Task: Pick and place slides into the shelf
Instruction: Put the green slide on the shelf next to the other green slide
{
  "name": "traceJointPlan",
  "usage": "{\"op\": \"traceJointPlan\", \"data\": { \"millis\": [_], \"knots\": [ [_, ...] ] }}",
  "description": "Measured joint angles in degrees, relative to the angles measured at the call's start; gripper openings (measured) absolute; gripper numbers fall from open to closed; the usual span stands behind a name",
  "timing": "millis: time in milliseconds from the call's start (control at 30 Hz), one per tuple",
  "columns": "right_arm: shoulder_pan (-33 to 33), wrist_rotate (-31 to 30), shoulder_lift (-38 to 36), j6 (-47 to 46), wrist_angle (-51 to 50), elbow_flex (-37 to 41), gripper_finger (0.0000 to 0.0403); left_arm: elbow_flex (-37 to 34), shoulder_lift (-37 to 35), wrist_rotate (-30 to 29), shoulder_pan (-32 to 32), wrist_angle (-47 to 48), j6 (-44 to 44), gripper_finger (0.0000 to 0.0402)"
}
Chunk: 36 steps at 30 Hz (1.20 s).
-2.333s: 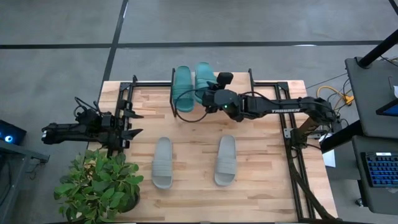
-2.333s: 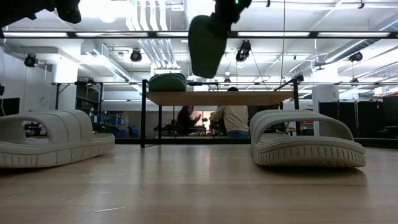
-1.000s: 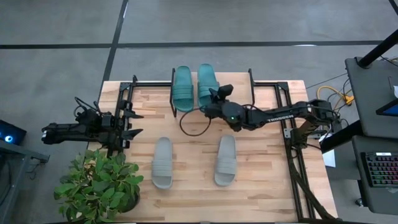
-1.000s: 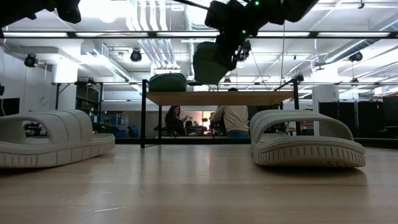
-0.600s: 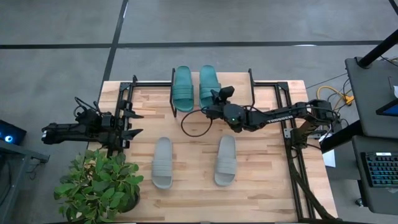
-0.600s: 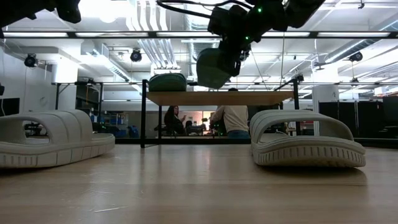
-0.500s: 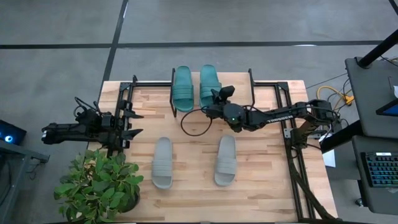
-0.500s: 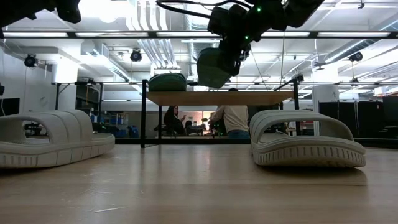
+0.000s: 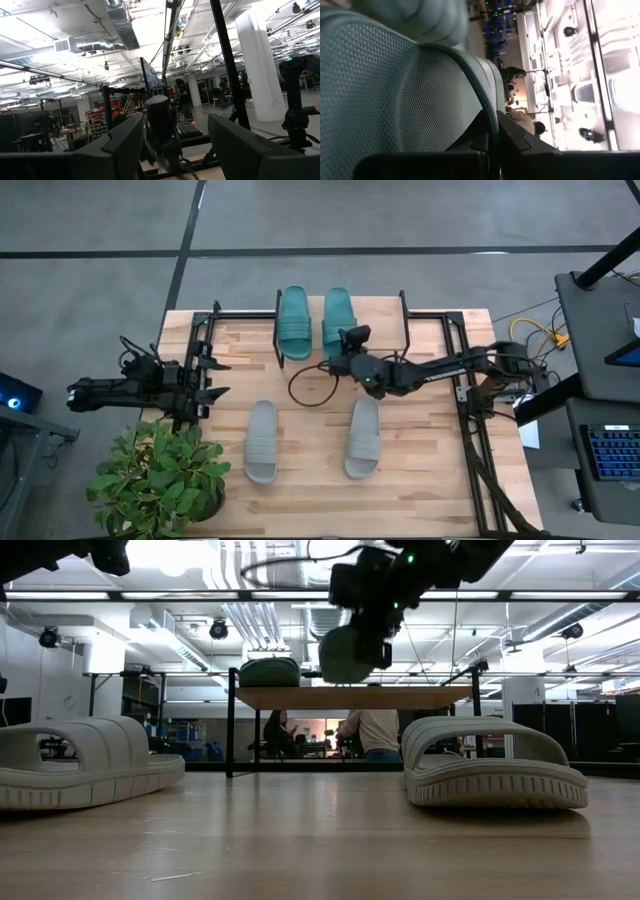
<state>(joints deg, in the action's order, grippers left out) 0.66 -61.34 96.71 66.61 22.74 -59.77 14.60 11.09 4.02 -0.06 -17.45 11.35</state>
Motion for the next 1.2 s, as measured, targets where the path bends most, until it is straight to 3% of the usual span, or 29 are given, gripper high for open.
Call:
{"op": "traceJointPlan", "data": {
  "millis": [267,1200],
  "knots": [
    [0.9,-0.1,2.1,-2.1,0.7,-0.4,0.0009,0.0,0.0,0.0,0.0,0.0,0.0,0.0208],
    [5.6,10.6,3.1,-4.2,2.0,-1.5,0.0009,0.0,0.0,0.0,0.0,0.0,0.1,0.0208]
  ]
}}
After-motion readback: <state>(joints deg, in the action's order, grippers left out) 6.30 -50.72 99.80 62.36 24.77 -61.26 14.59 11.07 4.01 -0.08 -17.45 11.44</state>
